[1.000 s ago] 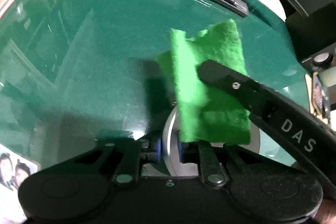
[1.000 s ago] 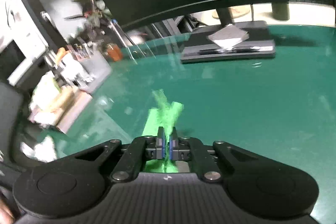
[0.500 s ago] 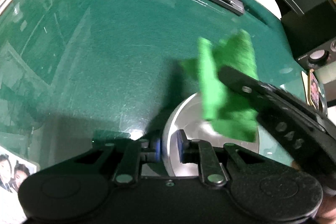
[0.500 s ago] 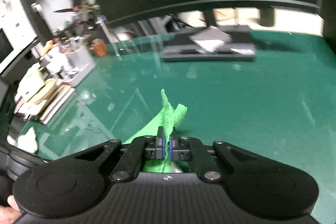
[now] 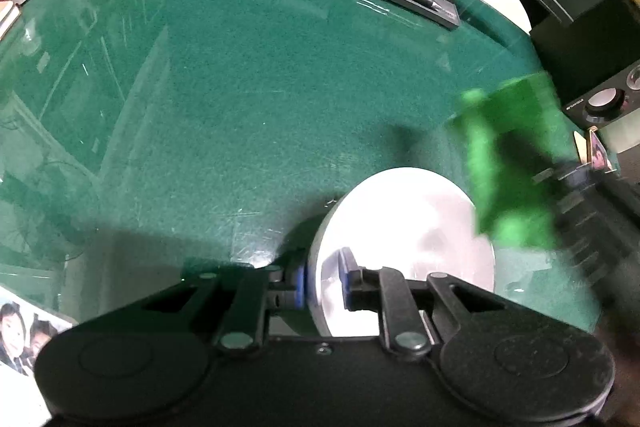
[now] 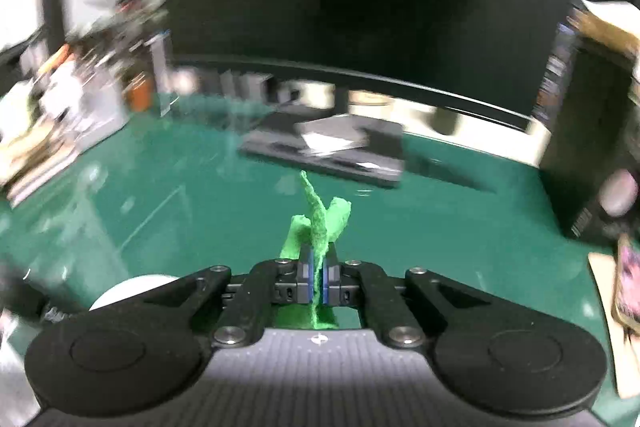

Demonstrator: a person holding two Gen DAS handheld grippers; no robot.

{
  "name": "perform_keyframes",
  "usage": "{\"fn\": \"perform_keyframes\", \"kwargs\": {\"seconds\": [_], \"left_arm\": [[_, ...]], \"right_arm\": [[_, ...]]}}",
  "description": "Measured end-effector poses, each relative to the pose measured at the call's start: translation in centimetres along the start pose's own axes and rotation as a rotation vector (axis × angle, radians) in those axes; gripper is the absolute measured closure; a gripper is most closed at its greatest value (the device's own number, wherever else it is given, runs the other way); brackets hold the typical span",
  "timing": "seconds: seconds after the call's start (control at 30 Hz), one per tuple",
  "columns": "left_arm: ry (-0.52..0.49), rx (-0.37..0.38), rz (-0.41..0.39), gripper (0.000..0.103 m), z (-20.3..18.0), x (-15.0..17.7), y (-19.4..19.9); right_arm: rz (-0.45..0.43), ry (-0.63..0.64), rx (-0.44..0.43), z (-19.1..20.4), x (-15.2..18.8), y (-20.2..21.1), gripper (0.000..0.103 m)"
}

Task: Clean bowl
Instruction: 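Wipe the plate rim with the cloth in the right gripper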

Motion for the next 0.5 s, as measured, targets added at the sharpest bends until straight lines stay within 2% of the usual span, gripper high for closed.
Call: {"fn": "perform_keyframes", "kwargs": {"seconds": [0.07,0.13,0.23,0.33,0.37,0.5], "left_arm": [[0.000,-0.001,0.001,0.085,0.0,0.0,0.0],[0.004,-0.005,0.001,0.085,0.0,0.0,0.0],[0.019,0.003,0.000,0.085,0.2,0.0,-0.1],[0.015,0.002,0.000,0.085,0.2,0.0,-0.1],[0.015,0.002,-0.001,0.085,0.2,0.0,-0.1],[0.008,0.001,-0.003,0.084,0.2,0.0,-0.2]], "right_arm": [[0.034,-0.008,-0.061,1.1,0.7,-0.6,0.100],[0.043,-0.171,-0.156,1.7,0.3,-1.1,0.099],[0.073,-0.313,-0.275,2.0,-0.5,-1.6,0.099],[0.106,-0.412,-0.350,1.6,-0.5,-2.3,0.100],[0.108,-0.416,-0.350,1.5,-0.3,-2.4,0.100],[0.060,-0.340,-0.235,0.4,0.5,-2.2,0.099]]}}
Point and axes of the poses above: each gripper's, at about its wrist camera, not at the fingertips, and y roughly against the way its jaws point, z to its left, x to its underside, the point moved 7 cm from there along -y, roughly the way its jaws point, and after that the axes turned 13 degrees about -y, right-handed, at the moved point
